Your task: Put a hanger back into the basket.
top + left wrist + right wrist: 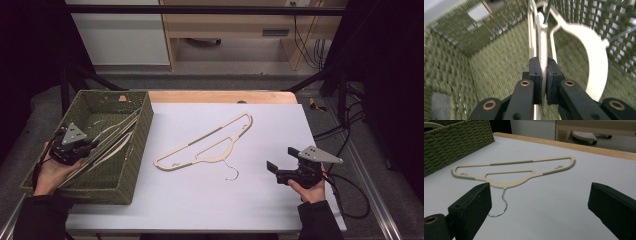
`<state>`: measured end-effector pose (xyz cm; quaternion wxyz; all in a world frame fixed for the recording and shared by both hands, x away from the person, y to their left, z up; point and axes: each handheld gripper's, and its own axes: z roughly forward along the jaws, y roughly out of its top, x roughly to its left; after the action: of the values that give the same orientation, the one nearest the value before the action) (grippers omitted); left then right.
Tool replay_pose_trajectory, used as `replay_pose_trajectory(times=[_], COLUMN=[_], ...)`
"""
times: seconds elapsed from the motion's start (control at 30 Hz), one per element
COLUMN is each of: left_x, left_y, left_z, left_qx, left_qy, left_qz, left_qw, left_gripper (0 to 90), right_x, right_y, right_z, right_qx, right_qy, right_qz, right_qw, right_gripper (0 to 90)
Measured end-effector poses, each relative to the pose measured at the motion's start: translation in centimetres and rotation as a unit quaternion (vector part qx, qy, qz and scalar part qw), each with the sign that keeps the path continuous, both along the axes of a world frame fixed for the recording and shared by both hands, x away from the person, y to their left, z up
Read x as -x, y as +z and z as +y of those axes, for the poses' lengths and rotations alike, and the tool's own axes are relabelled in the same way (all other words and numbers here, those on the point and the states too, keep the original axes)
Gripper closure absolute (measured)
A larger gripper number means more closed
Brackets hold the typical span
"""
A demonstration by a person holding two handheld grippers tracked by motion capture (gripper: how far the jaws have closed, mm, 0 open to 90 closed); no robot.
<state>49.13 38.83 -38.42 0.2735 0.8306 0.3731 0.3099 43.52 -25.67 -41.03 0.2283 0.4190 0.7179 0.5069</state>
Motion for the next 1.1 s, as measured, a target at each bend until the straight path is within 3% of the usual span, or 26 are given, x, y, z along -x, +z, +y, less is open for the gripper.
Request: replay_pose_trajectory(times=[0.07,0.13,0.2,0.4,0.5,0.6,0.87,1.03,1.1], left_x=[-0.1,-0.1,-0.3,-0.5,-0.4,-0.2,0.9,1.9,2.4], left_y=[-0.4,-0.6,-0.6,-0.9,-0.9,-0.5,1.3,2.6,3.3], left_z=[-0.1,-0.1,-0.3,-1.4,-1.4,-1.4,-1.5,-1.9,-2.3], left_qx=[-0.003,0.02,0.023,0.009,0.013,0.032,0.055,0.087,0.111], left_qy=[0.002,-0.001,-0.007,-0.019,-0.018,-0.017,-0.032,-0.025,-0.023], left_qz=[0.027,0.04,0.06,0.091,0.088,0.074,0.047,0.006,-0.014], left_qw=[0.9996,0.999,0.9979,0.9956,0.9959,0.9966,0.9969,0.9958,0.9935], left_gripper=[82.2,81.1,79.7,75.8,72.2,69.0,63.6,56.2,52.4], right_x=[0.0,0.0,0.0,0.0,0.0,0.0,0.0,0.0,-0.1], right_y=[0.0,0.0,0.0,-0.1,-0.1,-0.1,-0.1,-0.1,-0.2], right_z=[0.0,0.1,0.0,0.1,0.1,0.1,0.2,0.4,0.5], right_qx=[0.002,0.001,0.005,0.005,0.003,0.004,0.004,0.003,0.004], right_qy=[0.0,0.001,0.002,0.002,0.003,0.001,0.003,0.004,0.004], right_qz=[-0.001,0.0,0.001,0.001,0.001,0.002,0.002,0.004,0.004], right_qw=[1.0,1.0,1.0,1.0,1.0,1.0,1.0,1.0,1.0], right_gripper=[5.7,5.7,5.7,5.7,5.7,5.7,5.8,5.8,5.8])
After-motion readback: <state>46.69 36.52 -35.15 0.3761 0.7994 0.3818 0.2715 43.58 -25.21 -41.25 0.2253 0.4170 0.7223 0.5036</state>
